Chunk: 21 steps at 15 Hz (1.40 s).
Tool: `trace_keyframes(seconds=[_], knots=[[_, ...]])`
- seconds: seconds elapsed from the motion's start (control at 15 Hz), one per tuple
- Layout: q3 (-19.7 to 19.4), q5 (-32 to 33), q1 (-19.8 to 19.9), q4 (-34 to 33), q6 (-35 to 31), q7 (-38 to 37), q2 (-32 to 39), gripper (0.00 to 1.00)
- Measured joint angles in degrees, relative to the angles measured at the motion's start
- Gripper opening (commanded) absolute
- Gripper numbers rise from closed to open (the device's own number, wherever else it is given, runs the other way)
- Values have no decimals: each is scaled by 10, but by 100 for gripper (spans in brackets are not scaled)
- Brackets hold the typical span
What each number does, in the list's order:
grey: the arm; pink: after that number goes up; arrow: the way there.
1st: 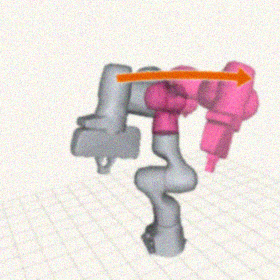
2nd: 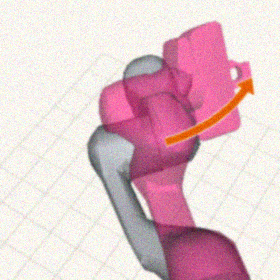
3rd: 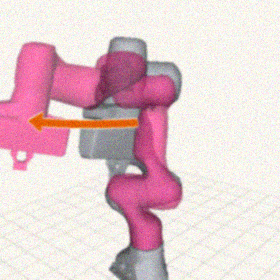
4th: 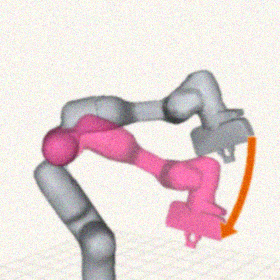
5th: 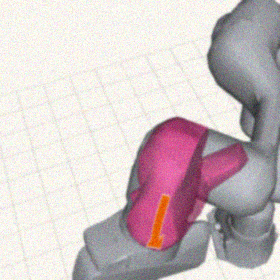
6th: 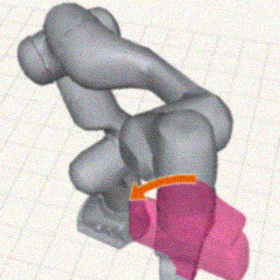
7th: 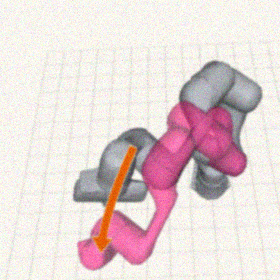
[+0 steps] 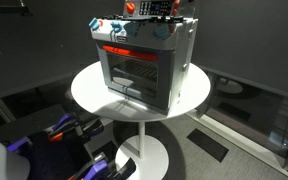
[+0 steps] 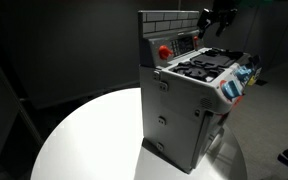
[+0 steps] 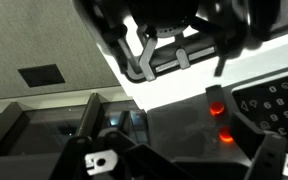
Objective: Press the top right button on the stove
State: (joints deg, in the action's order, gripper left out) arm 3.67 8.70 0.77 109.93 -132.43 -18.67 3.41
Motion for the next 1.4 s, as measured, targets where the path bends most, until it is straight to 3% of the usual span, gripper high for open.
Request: trace_keyframes(seconds=[0.87, 1.4], knots=[[-15, 0, -14, -39, 13, -2, 34, 100], [-15, -33, -15, -44, 120, 38, 3, 100]])
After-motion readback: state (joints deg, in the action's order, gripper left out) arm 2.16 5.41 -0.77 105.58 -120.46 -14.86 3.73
